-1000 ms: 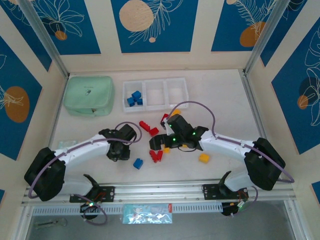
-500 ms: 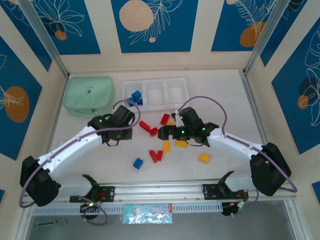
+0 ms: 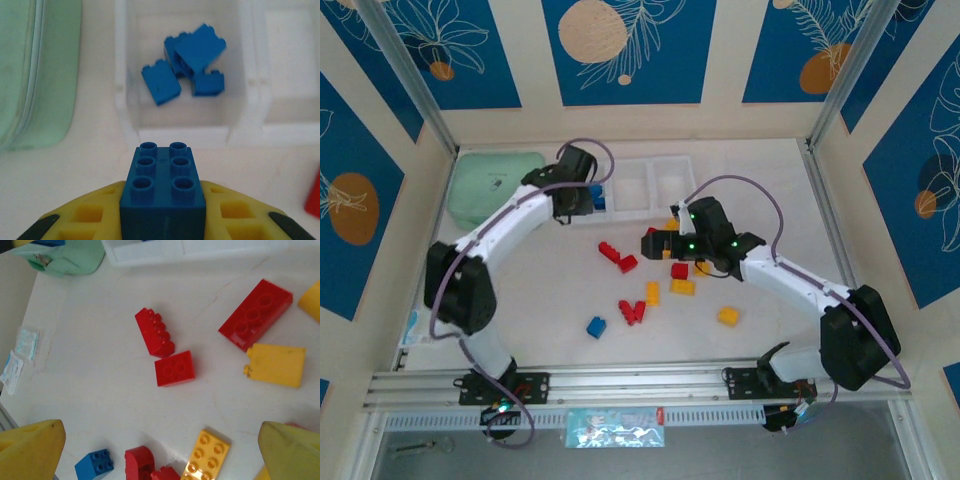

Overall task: Sort the legos into containers by color
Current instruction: Place the lego in the container, then pick up the lego from the middle-left of the table.

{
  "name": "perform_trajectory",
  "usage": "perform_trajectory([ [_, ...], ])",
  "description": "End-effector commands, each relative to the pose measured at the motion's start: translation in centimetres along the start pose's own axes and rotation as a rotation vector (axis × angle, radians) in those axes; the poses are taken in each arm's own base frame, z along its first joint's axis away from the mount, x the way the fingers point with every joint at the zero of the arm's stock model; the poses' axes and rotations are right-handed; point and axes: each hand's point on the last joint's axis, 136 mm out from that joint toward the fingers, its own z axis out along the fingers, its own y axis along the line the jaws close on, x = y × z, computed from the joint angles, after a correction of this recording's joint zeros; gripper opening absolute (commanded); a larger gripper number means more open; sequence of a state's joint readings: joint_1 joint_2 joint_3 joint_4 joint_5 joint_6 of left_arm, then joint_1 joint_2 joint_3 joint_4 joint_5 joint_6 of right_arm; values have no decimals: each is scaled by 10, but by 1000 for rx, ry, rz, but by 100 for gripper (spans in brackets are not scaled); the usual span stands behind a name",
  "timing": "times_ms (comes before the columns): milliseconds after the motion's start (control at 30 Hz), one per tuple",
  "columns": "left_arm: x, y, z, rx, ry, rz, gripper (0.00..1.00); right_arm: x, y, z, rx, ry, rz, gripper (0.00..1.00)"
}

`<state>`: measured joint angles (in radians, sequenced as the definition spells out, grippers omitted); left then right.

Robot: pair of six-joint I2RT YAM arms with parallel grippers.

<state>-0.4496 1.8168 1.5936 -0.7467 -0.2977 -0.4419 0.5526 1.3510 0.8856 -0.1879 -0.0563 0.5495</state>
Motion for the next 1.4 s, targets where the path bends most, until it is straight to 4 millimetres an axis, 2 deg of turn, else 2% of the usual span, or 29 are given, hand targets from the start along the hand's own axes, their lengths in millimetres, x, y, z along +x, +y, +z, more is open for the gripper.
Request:
perform_trajectory([
  [0, -23, -1, 15, -36, -10, 42, 27, -11, 6, -2, -31, -4, -14, 99],
  [133, -36, -5, 46, -55, -3, 41, 29, -13, 0, -1, -21, -4, -17, 99],
  [200, -36, -1, 59, -74, 33, 30, 29, -13, -5, 0, -12, 8, 1, 99],
  [367, -36, -2, 68, -78, 42, 21, 41, -13, -8, 0, -10, 2, -2, 99],
  [433, -39, -5, 68, -65, 39, 36, 51, -13, -10, 0, -3, 1, 4, 99],
  [500, -42, -3, 65, -71, 42, 44, 56, -13, -10, 0, -5, 6, 14, 99],
  [600, -50, -7, 53, -46, 25, 46, 57, -13, -9, -1, -13, 1, 9, 99],
  [767, -54, -14, 18, 31, 0, 29, 57, -14, -11, -3, 8, 2, 7, 99],
  [900, -37, -21, -8, 99, -6, 44, 58, -12, -14, -2, 24, 2, -1, 99],
  [1067, -2, -22, -42, 143, 3, 69, 59, -8, -19, 0, 51, 19, 4, 99],
  [1233, 51, -25, -69, 209, 25, 80, 61, -5, -23, -1, 76, 18, 20, 99],
  [1367, 99, -24, -78, 242, 86, 101, 63, 1, -19, 0, 75, 33, 8, 99],
])
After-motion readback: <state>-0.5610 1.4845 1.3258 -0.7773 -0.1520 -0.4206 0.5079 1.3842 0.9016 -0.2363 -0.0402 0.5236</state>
